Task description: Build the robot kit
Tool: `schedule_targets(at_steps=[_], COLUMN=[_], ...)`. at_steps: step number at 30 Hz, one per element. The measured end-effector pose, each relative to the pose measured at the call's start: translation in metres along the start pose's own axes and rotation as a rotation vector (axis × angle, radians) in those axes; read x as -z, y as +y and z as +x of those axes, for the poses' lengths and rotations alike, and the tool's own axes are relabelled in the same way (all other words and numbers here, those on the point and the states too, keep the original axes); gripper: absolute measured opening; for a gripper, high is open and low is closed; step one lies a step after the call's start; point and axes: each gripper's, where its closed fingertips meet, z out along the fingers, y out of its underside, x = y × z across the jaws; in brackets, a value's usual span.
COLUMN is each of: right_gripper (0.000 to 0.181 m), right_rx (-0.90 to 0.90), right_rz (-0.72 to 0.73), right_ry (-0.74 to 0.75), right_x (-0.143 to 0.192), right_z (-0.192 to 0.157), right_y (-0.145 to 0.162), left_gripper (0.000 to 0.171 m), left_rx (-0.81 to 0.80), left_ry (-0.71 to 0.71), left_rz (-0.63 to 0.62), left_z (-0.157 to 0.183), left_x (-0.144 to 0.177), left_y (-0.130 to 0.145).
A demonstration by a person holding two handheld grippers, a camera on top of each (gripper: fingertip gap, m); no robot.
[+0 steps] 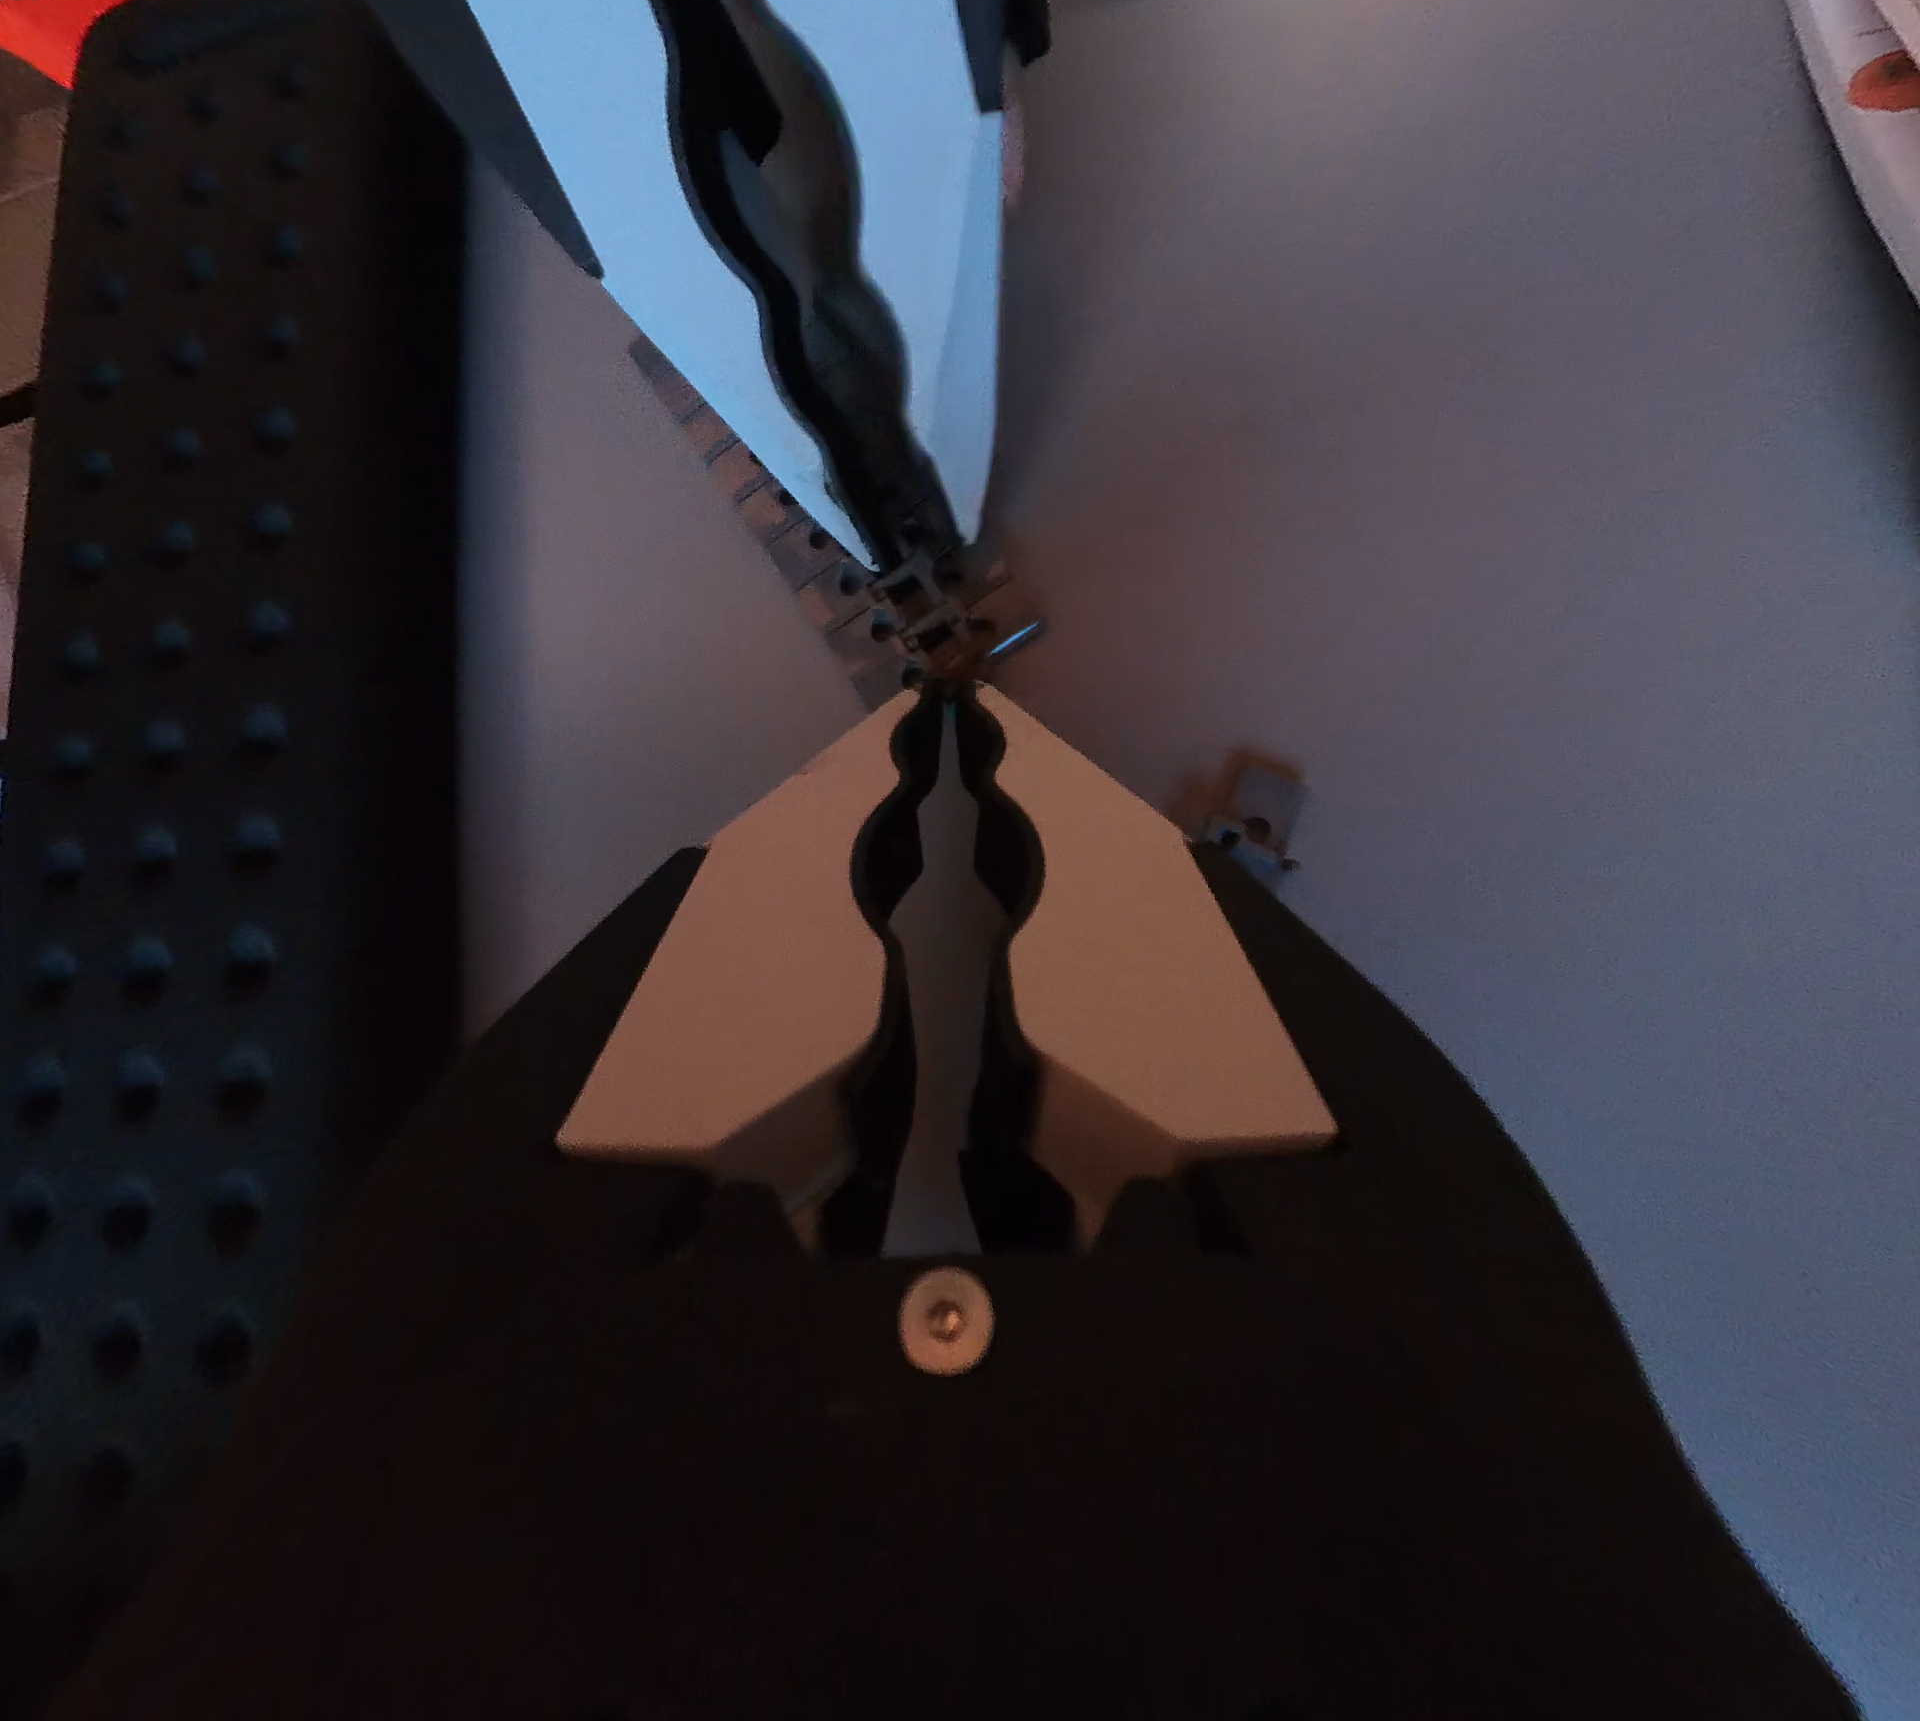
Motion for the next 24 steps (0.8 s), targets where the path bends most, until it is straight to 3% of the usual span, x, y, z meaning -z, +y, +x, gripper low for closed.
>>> schedule_targets(at_steps=[2, 7, 12, 15, 19, 24], right_gripper=[0.001, 0.0, 0.001, 0.0, 0.0, 0.001], right_rx=[-0.003, -0.077, -0.068, 0.077, 0.417, 0.657], right_rz=[-0.005, -0.004, 0.038, 0.06, 0.014, -0.01], right_ry=[0.003, 0.081, 0.152, 0.224, 0.411, 0.535], right_x=[-0.001, 0.002, 0.009, 0.018, 0.027, 0.028], right_z=[-0.005, -0.004, -0.001, -0.002, -0.003, -0.011], right_y=[0.0, 0.002, -0.007, -0.017, -0.024, -0.035], left_gripper=[0.02, 0.025, 0.028, 0.029, 0.037, 0.035], left_rx=[0.035, 0.19, 0.238, 0.281, 0.412, 0.621], left_ry=[0.011, 0.092, 0.087, 0.108, 0.26, 0.428], left_rz=[-0.002, -0.013, -0.013, 0.046, 0.18, 0.295], left_z=[-0.002, 0.0, -0.007, -0.012, -0.008, -0.01], left_x=[0.002, 0.003, 0.007, 0.017, 0.028, 0.031], left_y=[0.001, 0.002, 0.004, -0.003, -0.02, -0.033])
